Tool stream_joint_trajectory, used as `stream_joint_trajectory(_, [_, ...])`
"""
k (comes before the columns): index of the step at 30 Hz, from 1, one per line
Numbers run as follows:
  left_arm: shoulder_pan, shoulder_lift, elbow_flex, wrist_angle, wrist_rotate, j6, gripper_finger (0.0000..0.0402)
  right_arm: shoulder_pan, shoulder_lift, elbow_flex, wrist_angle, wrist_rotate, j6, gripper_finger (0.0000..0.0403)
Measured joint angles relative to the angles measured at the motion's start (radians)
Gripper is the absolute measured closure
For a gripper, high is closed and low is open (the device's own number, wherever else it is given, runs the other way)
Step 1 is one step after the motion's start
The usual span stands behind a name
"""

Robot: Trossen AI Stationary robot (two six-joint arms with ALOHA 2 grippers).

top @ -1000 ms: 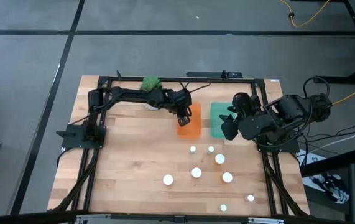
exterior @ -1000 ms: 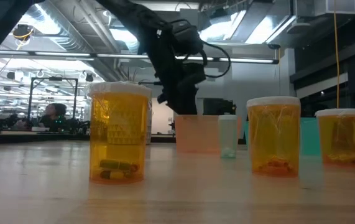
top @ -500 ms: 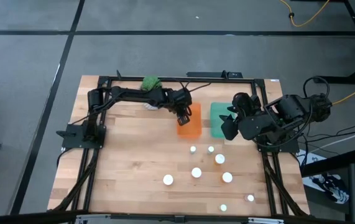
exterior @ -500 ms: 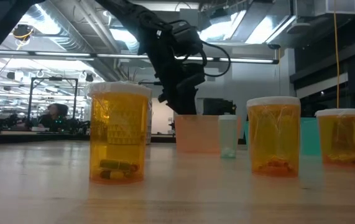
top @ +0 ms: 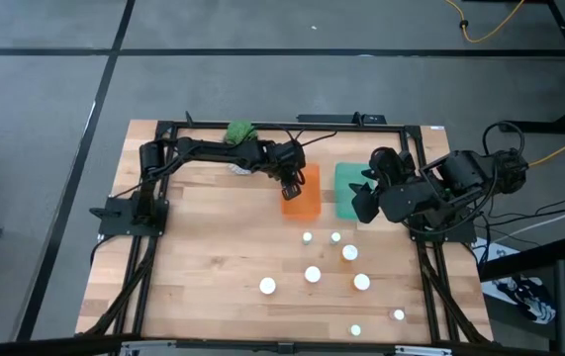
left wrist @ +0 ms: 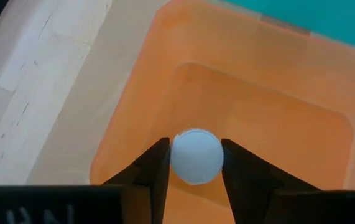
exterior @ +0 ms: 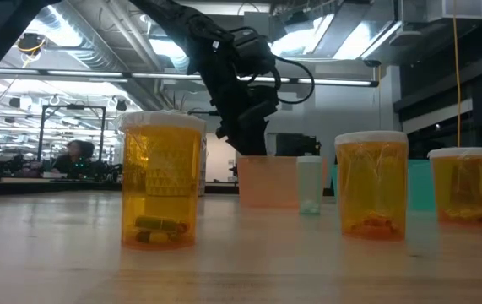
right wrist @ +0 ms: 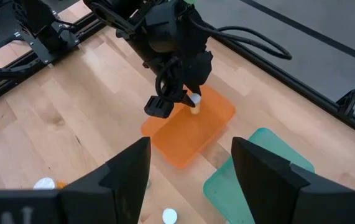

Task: Pick and place medicine bottles into bin by pill shape (circle, oval)
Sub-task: Put the top small yellow bottle into the orange bin, then move the large orange bottle to the middle left of the table

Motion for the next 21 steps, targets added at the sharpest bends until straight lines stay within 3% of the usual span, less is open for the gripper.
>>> stream_joint_trajectory(12, [0.000,0.000,-0.001,0.000,-0.006,0.001,0.0222,0.000,0.000,0.000,0.000,-0.002,-0.001,0.0176])
stream_joint_trajectory(21, [-0.005,-0.015,0.027,0.007,-0.016,0.008,0.0213,0.000,0.000,0.000,0.000,-0.003,-0.003,0.0176])
